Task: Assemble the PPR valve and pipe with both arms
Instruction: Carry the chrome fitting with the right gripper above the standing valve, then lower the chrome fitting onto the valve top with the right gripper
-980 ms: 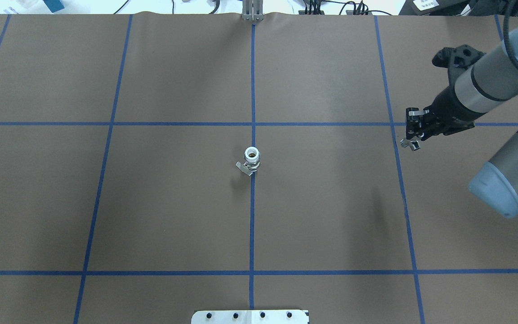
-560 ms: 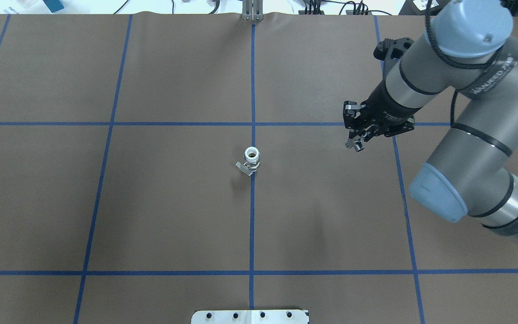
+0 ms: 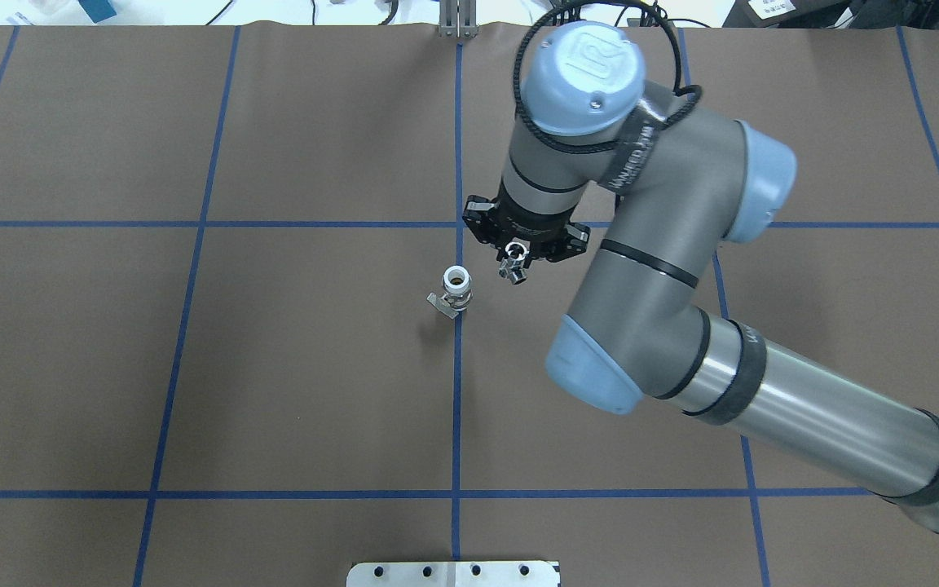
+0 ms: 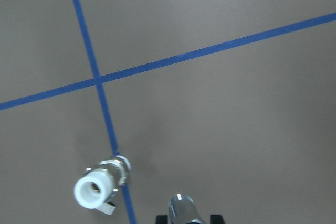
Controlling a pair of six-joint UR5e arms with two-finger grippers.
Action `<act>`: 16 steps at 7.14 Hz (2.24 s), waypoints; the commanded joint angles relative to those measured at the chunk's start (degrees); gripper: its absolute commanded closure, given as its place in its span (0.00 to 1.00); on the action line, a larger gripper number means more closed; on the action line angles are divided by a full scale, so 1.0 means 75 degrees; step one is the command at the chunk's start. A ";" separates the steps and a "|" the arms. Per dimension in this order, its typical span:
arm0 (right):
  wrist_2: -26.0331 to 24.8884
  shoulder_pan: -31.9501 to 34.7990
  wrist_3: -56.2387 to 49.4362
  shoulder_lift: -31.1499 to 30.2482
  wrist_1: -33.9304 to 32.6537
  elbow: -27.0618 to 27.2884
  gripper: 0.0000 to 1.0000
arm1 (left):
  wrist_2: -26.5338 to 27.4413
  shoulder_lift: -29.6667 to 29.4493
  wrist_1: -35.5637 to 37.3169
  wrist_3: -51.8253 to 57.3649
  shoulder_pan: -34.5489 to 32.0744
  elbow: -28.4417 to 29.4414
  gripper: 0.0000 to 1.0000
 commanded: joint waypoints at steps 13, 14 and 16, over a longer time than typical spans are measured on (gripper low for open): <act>-0.0919 -0.0559 0.0282 0.1072 -0.0106 -0.1457 1.00 | 0.0000 0.0002 0.0000 -0.0007 0.0000 0.0002 0.00; -0.0966 -0.0571 0.0282 0.1072 -0.0106 -0.1457 1.00 | 0.0000 0.0002 0.0000 -0.0007 0.0000 -0.0009 0.00; -0.1025 -0.0583 0.0282 0.1084 -0.0106 -0.1457 1.00 | 0.0000 0.0002 0.0000 -0.0007 0.0000 -0.0021 0.00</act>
